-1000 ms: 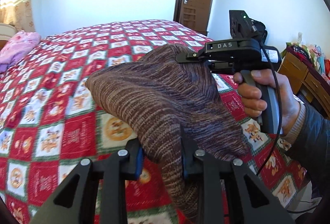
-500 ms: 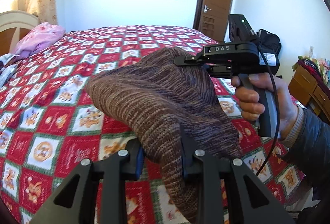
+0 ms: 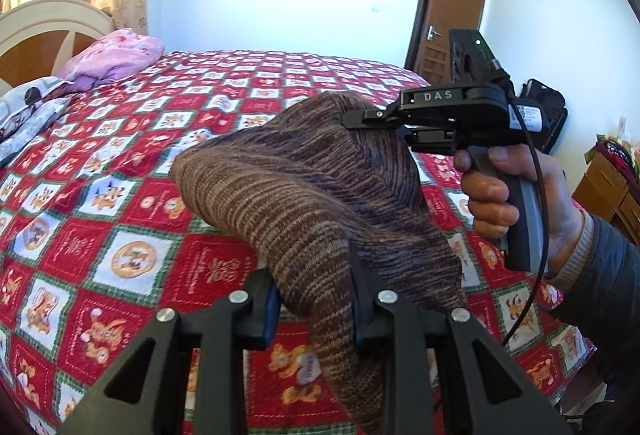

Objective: Fold small clothes

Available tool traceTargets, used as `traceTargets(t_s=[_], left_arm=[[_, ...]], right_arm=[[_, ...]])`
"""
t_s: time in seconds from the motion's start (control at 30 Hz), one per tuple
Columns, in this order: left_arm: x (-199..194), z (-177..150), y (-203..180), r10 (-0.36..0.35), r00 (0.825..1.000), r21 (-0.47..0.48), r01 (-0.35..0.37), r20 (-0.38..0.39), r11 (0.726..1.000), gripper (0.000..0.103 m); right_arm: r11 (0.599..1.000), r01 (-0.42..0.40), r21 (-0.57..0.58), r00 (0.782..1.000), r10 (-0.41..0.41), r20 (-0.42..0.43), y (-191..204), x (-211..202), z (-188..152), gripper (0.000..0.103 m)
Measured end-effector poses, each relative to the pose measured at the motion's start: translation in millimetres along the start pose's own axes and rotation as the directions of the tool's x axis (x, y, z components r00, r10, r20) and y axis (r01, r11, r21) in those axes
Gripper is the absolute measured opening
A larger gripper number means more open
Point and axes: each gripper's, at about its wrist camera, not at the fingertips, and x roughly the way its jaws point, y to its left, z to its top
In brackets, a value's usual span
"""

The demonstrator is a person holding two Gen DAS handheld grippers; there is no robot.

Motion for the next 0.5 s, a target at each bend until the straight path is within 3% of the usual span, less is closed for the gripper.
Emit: traceTargets(t_s=[0.5], left_arm=[[-11, -11, 29, 0.042, 0.999, -0.04, -0.042, -0.001, 0.998, 0.028]], right_arm=[[0.999, -0.028, -0.028, 0.998, 0.026, -0.064, 26, 51, 2, 0.022]])
